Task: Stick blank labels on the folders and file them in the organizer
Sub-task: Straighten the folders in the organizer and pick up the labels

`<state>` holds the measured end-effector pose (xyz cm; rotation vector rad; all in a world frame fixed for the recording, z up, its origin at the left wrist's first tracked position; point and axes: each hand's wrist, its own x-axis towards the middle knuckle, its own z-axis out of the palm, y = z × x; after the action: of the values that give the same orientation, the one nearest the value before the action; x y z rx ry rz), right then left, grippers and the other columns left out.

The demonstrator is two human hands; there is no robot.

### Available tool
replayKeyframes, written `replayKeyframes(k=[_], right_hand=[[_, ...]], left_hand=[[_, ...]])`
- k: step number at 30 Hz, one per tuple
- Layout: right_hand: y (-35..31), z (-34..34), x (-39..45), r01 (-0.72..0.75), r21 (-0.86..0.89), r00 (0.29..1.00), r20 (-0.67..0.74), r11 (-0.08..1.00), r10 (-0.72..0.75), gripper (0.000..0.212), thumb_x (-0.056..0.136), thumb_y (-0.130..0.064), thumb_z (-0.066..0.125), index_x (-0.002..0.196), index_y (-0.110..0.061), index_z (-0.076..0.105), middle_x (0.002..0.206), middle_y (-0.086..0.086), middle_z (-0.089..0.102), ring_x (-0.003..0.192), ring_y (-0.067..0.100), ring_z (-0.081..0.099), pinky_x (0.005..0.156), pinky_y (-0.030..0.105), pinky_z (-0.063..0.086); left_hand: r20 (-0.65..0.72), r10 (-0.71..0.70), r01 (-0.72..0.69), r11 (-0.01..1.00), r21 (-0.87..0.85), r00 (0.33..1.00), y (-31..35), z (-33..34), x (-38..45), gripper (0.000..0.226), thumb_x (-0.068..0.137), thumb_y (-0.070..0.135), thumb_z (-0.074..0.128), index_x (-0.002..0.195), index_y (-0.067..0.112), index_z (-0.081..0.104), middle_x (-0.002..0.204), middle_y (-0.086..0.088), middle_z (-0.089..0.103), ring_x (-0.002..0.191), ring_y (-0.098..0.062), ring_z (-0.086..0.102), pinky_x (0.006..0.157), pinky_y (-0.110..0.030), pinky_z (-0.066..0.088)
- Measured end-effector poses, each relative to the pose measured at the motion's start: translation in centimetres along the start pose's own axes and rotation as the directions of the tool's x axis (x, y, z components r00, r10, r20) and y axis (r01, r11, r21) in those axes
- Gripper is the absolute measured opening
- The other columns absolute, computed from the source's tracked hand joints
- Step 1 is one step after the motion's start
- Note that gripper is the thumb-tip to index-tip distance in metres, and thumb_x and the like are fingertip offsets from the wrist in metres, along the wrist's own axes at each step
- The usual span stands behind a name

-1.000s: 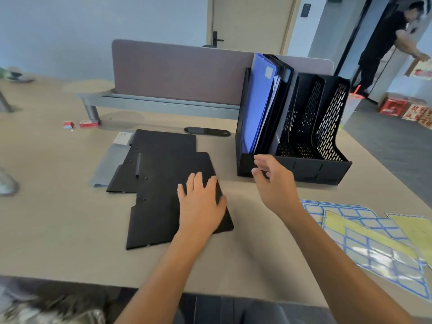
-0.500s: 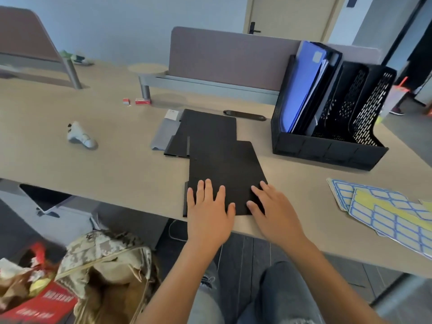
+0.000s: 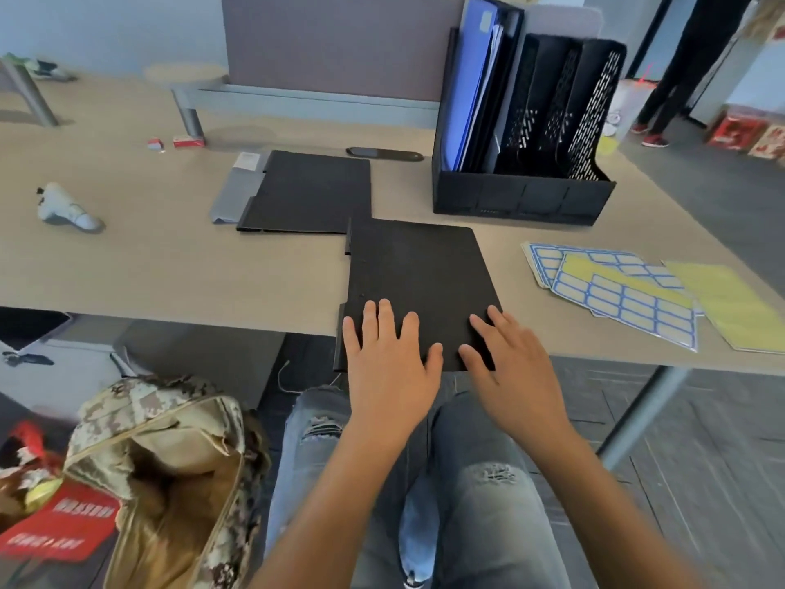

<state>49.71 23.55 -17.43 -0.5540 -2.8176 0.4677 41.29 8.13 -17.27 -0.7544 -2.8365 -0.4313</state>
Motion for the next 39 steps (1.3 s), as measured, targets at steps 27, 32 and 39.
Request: replayKeyframes(k=[27, 32, 39], right_hand=[[17.2, -5.6, 2.7, -0.178, 0.172, 0.925, -0.307, 0.969, 0.224, 0.041, 0.103, -0.034, 0.060, 0.136, -0.011, 0.067, 0.138, 0.009, 0.062, 0.129, 0.030, 0.053, 0.110, 0.045, 0.042], [18.2, -4.4, 3.0, -0.148, 0.021, 0.901, -0.409, 0.989, 0.144, 0.039, 0.100, -0.034, 0.061, 0.131, -0.013, 0.071, 0.130, 0.011, 0.064, 0.115, 0.035, 0.057, 0.099, 0.045, 0.045], [18.0, -4.0, 2.9, -0.146, -0.016, 0.884, -0.451, 0.989, 0.123, 0.038, 0.101, -0.035, 0.060, 0.131, -0.013, 0.071, 0.133, 0.011, 0.063, 0.117, 0.035, 0.058, 0.099, 0.046, 0.045]], left_hand=[[0.169, 0.191, -0.156, 0.967, -0.200, 0.967, 19.8, 1.8, 12.2, 0.044, 0.096, 0.049, 0.052, 0.122, 0.014, 0.061, 0.119, -0.004, 0.056, 0.113, -0.026, 0.048, 0.091, -0.043, 0.043], [0.212, 0.169, -0.150, 0.983, -0.101, 0.963, 21.0, 3.9, 14.9, 0.042, 0.095, 0.053, 0.050, 0.106, 0.014, 0.063, 0.115, -0.007, 0.055, 0.110, -0.028, 0.049, 0.087, -0.043, 0.039], [0.127, 0.138, -0.105, 0.966, -0.238, 0.982, 20.9, 4.9, 15.5, 0.028, 0.093, 0.042, 0.058, 0.108, 0.021, 0.068, 0.108, 0.002, 0.061, 0.106, -0.024, 0.053, 0.084, -0.040, 0.035]])
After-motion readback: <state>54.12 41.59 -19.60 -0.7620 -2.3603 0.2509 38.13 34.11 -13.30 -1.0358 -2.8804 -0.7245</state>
